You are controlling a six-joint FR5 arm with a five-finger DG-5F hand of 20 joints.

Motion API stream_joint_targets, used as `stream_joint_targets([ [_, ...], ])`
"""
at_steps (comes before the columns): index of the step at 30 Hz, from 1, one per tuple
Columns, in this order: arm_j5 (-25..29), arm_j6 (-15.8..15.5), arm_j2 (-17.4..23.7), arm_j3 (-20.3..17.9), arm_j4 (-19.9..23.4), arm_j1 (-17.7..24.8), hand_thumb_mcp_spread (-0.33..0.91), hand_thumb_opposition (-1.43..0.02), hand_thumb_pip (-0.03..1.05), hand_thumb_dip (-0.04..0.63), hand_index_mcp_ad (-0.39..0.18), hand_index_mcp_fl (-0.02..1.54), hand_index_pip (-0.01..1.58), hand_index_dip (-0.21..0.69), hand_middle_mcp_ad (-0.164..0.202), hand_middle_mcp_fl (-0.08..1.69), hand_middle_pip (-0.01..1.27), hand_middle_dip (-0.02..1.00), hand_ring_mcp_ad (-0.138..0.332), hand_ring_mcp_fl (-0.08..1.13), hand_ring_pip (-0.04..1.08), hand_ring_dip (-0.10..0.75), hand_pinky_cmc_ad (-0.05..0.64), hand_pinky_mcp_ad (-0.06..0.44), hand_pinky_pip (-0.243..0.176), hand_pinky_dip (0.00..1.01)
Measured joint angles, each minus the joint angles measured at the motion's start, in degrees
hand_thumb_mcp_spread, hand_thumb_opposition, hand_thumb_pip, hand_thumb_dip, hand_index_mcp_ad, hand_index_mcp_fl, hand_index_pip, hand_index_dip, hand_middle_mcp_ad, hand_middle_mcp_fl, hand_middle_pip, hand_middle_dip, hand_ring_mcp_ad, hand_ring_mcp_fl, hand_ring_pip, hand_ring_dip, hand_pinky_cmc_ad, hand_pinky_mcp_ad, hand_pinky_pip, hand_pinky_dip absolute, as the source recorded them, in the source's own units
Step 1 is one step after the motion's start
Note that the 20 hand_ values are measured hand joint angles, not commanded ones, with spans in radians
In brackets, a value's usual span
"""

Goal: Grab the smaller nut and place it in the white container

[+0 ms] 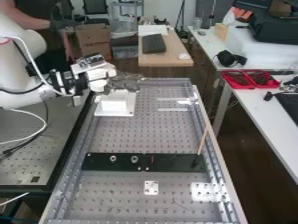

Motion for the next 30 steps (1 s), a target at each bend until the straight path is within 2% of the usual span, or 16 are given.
stream_joint_targets([
  [13, -1.08, 3.78, -2.36, 0.55, 0.94, 4.67, 0.49, -0.95, 0.58, 0.173, -0.152, 0.46, 1.56, 0.312, 0.010, 0.25, 0.12, 0.27, 0.106, 0.03, 0.10, 0.154, 0.340, 0.297, 0.099, 0.20],
  [23, -1.37, 4.93, -3.85, 1.49, 0.80, 5.89, 0.49, -0.95, 0.58, 0.173, -0.152, 0.45, 1.56, 0.312, 0.012, 0.25, 0.12, 0.27, 0.106, 0.03, 0.10, 0.154, 0.340, 0.297, 0.099, 0.20],
  [25, -1.36, 5.21, -4.00, 1.68, 0.34, 5.83, 0.49, -0.93, 0.58, 0.173, -0.155, 0.38, 1.56, 0.309, 0.012, 0.25, 0.12, 0.27, 0.106, 0.03, 0.10, 0.154, 0.340, 0.297, 0.099, 0.20],
  [28, -1.19, 5.37, -4.17, 1.92, -0.42, 5.76, 0.49, -0.91, 0.69, 0.188, -0.173, 0.16, 1.48, 0.274, 0.012, 0.25, 0.12, 0.27, 0.110, 0.03, 0.10, 0.152, 0.340, 0.297, 0.099, 0.20],
  [30, -0.96, 5.59, -4.23, 1.93, -0.55, 5.75, 0.48, -0.89, 0.68, 0.188, -0.173, 0.14, 1.44, 0.236, 0.014, 0.23, 0.12, 0.27, 0.106, 0.03, 0.10, 0.152, 0.340, 0.297, 0.099, 0.20],
])
